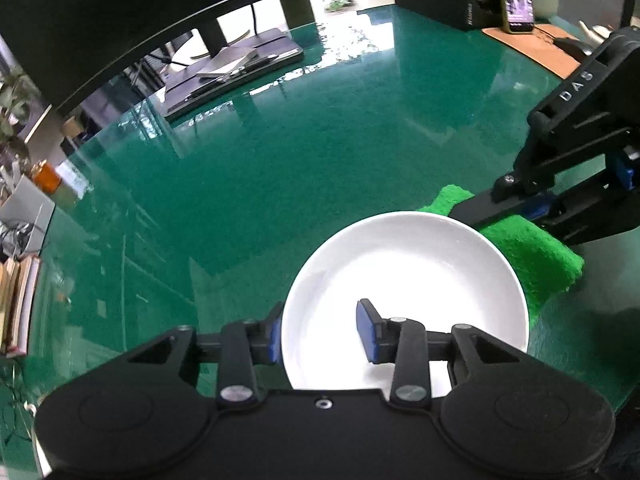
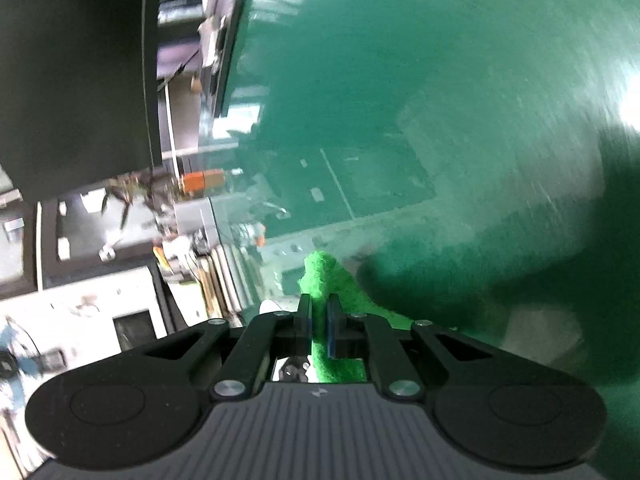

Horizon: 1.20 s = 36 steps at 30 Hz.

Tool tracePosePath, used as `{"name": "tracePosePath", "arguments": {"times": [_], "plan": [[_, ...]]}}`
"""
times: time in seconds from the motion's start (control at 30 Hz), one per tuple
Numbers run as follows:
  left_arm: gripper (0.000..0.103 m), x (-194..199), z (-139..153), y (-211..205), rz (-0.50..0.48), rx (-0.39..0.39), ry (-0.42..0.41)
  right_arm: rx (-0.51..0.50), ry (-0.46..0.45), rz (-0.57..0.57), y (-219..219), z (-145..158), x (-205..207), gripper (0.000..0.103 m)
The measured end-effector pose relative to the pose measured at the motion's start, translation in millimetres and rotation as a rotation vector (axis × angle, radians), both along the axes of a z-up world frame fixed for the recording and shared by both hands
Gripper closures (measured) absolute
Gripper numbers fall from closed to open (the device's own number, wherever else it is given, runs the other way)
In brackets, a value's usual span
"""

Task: Clean bowl
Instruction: 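Wipe the green cloth across the bowl rim toward the left tool with the right tool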

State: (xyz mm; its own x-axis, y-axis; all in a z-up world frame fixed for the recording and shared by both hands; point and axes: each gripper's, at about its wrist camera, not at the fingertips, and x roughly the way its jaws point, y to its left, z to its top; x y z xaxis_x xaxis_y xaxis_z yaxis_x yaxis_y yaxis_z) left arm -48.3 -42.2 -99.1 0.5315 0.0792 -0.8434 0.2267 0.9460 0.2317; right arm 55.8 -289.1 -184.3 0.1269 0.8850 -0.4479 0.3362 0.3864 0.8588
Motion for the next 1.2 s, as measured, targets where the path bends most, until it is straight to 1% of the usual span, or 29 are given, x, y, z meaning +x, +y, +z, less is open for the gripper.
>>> {"name": "tracePosePath", "arguments": {"times": [0.17, 0.27, 0.33, 0.4, 0.47, 0.57, 0.63, 0.7, 0.77, 0.83, 0.9, 1.0, 1.07, 1.2], "plan": [[0.067, -2.8, -1.4, 1.4, -0.123, 0.019, -0.013, 0.037, 0.014, -0.126, 34.0, -6.1, 2.8, 0.095], [0.067, -1.5, -0.8, 5.1, -0.196, 0.013, -0.014, 0.025, -0.001, -0.206, 46.0, -5.4, -5.0, 0.095], [0.063, 0.3, -2.2, 8.6, -0.232, -0.005, -0.019, 0.02, -0.007, -0.252, 42.1, -4.7, -16.1, 0.095], [0.062, 1.8, -4.0, 12.5, -0.275, -0.023, -0.027, 0.008, -0.008, -0.301, 34.1, -3.5, -30.9, 0.095], [0.062, 1.3, -6.1, 17.0, -0.315, -0.036, -0.039, -0.024, -0.013, -0.368, 23.0, 1.5, -54.6, 0.095], [0.062, -0.2, -8.2, 23.1, -0.356, -0.059, -0.053, -0.057, 0.014, -0.441, 16.3, 1.6, -79.9, 0.095], [0.062, 0.5, -9.0, 25.2, -0.368, -0.068, -0.055, -0.074, 0.019, -0.466, 17.2, -2.2, -84.9, 0.095], [0.062, 1.3, -9.8, 25.5, -0.372, -0.068, -0.057, -0.076, 0.022, -0.478, 21.5, -6.9, -82.9, 0.094], [0.062, 3.0, -9.9, 25.7, -0.365, -0.072, -0.052, -0.089, 0.007, -0.473, 30.9, -9.1, -73.1, 0.094], [0.062, 3.7, -8.8, 25.8, -0.346, -0.081, -0.042, -0.076, -0.01, -0.455, 38.1, -12.3, -60.5, 0.094], [0.061, 7.8, -7.9, 26.4, -0.306, -0.095, -0.026, -0.061, -0.023, -0.428, 39.6, -15.0, -54.1, 0.094], [0.059, 11.8, -6.7, 23.9, -0.241, -0.096, -0.016, -0.051, -0.045, -0.356, 38.7, -12.6, -45.2, 0.094], [0.057, 14.6, -6.4, 19.2, -0.184, -0.082, -0.016, -0.035, -0.062, -0.313, 29.3, -8.9, -43.7, 0.094], [0.055, 14.0, -6.2, 12.3, -0.092, -0.057, -0.027, 0.012, -0.058, -0.26, 11.1, -8.4, -42.9, 0.094]]}}
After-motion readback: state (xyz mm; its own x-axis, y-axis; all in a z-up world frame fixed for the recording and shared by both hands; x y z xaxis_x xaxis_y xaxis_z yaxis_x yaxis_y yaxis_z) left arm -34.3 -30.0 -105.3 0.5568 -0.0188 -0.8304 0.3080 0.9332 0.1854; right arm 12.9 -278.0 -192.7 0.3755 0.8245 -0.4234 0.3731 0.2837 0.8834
